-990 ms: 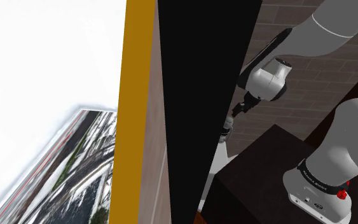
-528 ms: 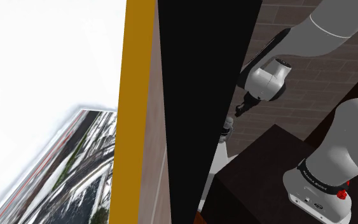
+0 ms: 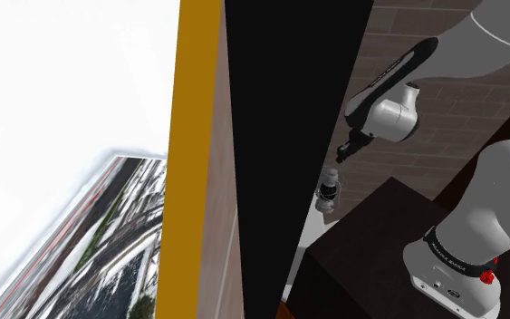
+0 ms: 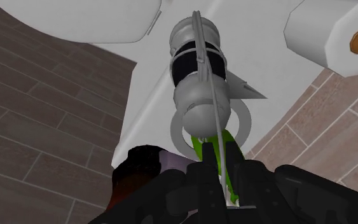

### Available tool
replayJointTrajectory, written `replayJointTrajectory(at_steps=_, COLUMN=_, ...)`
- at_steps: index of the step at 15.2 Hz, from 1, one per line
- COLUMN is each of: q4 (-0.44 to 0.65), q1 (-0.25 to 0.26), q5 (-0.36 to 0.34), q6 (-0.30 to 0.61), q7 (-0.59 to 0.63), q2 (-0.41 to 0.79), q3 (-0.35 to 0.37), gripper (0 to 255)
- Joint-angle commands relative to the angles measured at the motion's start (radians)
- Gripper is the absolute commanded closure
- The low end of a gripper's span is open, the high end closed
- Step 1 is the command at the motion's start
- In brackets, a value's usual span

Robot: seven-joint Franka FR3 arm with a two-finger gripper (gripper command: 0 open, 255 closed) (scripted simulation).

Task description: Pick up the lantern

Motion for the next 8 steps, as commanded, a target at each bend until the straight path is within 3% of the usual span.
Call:
replayJointTrajectory(at_steps=1, q4=-0.027, q1=-0.049, q5=-0.224, q6=-0.005, q7=0.170, q2=-0.059, q3=0.006, gripper=255)
replayJointTrajectory(at_steps=4, q4=-0.042, q1=-0.176, q5=-0.428, q6=-0.043, q7=0.326, q2=-0.125, q3=0.086, gripper=255)
replayJointTrajectory(at_steps=8, q4=-0.045, q1=-0.292, q5=-0.574, q6=-0.113, q7=0.440, q2=-0.201, q3=0.170, gripper=255)
